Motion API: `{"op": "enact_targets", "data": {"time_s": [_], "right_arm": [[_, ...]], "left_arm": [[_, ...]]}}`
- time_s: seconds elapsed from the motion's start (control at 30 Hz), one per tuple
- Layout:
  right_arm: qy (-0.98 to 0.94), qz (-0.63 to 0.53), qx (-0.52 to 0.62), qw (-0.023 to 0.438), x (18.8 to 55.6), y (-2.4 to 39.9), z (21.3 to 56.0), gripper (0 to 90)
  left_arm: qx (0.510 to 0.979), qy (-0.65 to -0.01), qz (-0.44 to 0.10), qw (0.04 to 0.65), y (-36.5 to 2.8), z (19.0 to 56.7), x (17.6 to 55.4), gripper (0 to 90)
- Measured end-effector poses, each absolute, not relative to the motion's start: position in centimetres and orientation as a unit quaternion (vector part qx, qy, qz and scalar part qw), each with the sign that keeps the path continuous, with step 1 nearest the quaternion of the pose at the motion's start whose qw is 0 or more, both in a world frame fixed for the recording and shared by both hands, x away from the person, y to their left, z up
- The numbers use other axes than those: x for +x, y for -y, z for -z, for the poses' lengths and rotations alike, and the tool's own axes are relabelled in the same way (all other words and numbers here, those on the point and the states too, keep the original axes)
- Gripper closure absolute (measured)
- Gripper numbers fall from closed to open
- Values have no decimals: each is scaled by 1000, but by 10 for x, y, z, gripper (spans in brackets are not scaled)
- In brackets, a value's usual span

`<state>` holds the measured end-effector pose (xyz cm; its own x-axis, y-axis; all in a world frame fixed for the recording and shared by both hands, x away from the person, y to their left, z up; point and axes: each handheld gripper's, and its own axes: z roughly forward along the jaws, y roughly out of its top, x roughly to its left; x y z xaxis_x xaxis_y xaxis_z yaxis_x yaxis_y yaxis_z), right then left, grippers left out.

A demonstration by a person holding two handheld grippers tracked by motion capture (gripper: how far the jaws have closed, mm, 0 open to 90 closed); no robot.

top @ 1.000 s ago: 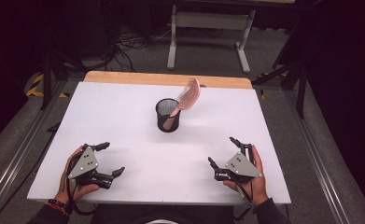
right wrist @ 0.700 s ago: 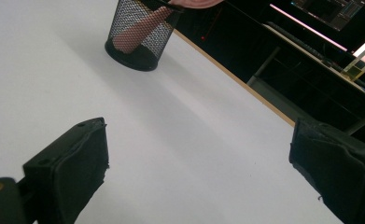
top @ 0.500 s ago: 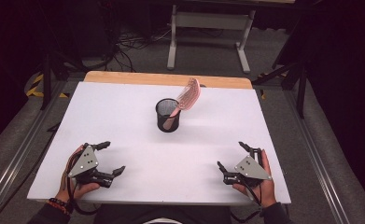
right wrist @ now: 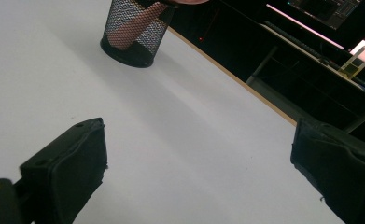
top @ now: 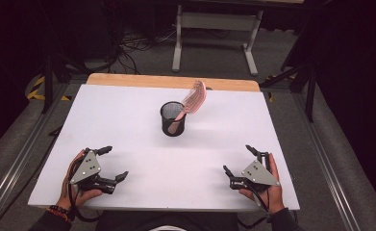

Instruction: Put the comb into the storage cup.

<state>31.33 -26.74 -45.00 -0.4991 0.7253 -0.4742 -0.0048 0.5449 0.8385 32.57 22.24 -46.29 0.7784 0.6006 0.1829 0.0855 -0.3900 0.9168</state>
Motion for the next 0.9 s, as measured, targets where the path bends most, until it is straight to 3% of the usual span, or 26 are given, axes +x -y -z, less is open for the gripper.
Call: {"op": "enact_targets", "data": {"time_s": [0.9], "right_arm": [[-767,-403,230,444,312,257,453,43]], "left_arm": [[794,-215,-250,511,-221,463,327,39]]}}
